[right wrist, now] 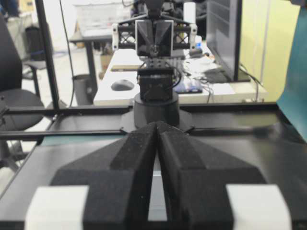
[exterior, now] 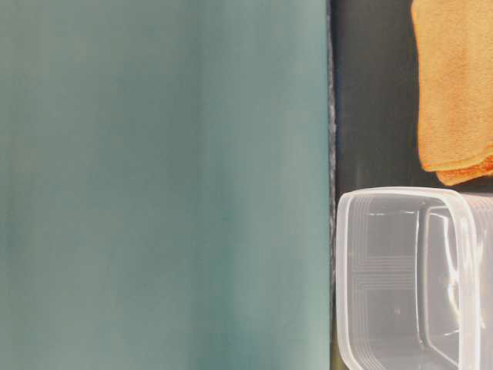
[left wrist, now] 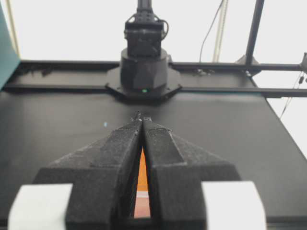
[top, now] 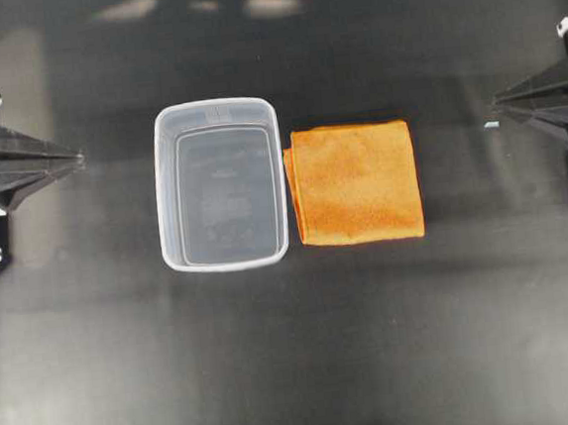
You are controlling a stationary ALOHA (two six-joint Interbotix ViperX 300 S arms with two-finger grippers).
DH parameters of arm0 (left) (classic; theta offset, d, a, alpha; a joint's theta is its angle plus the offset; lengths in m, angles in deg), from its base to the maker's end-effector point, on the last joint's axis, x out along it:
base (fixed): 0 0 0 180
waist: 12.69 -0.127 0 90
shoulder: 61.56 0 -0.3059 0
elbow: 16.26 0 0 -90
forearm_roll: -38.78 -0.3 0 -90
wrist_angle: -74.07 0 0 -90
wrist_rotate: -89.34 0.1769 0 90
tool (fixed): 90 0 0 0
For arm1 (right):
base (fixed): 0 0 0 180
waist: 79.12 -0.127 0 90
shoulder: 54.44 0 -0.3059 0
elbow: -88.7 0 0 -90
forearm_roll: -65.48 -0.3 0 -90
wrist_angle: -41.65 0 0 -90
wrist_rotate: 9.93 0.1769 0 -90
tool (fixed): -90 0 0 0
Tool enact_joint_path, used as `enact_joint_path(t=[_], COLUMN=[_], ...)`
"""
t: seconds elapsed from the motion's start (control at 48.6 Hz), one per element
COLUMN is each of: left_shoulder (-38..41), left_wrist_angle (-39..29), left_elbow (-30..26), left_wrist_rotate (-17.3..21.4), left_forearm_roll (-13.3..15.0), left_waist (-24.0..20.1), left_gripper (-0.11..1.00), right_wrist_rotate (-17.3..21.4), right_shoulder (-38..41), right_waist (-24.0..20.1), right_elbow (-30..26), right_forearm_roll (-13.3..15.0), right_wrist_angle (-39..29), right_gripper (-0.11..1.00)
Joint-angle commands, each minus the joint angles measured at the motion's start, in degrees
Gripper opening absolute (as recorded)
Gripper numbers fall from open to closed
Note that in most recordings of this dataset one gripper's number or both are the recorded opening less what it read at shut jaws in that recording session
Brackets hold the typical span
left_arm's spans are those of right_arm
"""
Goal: Place the orange towel into the container with the left arm.
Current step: 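Move the left gripper across the container toward the orange towel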
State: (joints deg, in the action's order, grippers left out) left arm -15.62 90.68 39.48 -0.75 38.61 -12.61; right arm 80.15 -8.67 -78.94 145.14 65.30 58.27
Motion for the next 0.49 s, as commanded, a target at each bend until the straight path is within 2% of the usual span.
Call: enact_joint_path(t=[0.0, 0.082, 0.165, 0.329, 0.473], left_shoulder=[2.9, 6.2, 9.9, 20.6, 30.6], left_wrist_angle=[-1.8, -6.8, -12.6, -28.5, -39.1], left_elbow=[-3.3, -7.0, -11.6, -23.9, -34.3], left_wrist_rotate=[-2.1, -4.1, -4.6, -4.3, -3.3], left_forearm_roll=[-2.2, -2.3, -2.3, -2.3, -2.4], left_waist=[0.2, 0.3, 0.7, 0.8, 0.6], left_gripper=[0.06, 0.0, 0.0, 0.0, 0.0], right_wrist_rotate=[0.2, 0.7, 1.4, 2.1, 2.0], right_shoulder=[-0.1, -1.1, -2.3, -5.5, -8.7], right_waist=[0.0, 0.0, 0.0, 0.0, 0.1], right_elbow=[-1.0, -0.9, -0.9, -0.6, -0.6], right_forearm_roll=[-0.1, -0.8, -0.9, -0.8, -0.8], right_wrist_angle=[0.4, -0.7, -3.4, -11.0, -16.3], right_gripper=[0.01, 0.01, 0.01, 0.01, 0.01])
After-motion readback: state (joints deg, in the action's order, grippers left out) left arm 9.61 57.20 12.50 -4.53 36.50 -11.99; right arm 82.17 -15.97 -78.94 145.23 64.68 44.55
